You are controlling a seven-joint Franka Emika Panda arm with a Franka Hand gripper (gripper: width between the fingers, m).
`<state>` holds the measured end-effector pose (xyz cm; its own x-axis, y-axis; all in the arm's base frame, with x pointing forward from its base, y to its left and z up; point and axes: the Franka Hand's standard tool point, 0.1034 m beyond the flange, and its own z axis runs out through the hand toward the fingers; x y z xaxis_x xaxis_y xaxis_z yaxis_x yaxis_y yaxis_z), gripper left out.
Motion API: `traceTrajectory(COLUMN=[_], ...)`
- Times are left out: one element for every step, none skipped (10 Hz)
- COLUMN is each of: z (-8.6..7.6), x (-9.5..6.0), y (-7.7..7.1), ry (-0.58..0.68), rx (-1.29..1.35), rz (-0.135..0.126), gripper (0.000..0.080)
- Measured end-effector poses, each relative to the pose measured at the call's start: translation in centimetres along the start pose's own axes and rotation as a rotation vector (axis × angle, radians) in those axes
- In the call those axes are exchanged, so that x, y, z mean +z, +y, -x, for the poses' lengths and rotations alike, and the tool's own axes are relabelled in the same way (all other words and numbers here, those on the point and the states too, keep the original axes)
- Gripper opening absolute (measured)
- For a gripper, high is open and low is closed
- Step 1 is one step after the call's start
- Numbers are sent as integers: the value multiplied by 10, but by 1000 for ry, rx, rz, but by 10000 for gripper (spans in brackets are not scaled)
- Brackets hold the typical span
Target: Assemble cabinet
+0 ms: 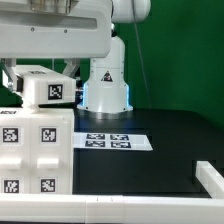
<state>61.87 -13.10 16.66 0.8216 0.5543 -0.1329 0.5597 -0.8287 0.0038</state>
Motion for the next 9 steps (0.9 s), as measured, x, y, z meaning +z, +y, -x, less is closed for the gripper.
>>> traceTrajectory(z=[0,0,-1,-1,-1,-1,-1,-1,-1], x=[0,-1,-2,0,0,0,0,0,0], y=[0,0,0,0,0,0,0,0,0], ry=[0,-1,-2,-5,-5,-5,-5,-5,-5], rx=[-1,-3,-9,-9,-9,-9,-9,-9,-9], rz=[0,-1,-2,-5,-4,-4,-4,-4,-4], gripper=[560,560,560,560,560,560,560,560,560])
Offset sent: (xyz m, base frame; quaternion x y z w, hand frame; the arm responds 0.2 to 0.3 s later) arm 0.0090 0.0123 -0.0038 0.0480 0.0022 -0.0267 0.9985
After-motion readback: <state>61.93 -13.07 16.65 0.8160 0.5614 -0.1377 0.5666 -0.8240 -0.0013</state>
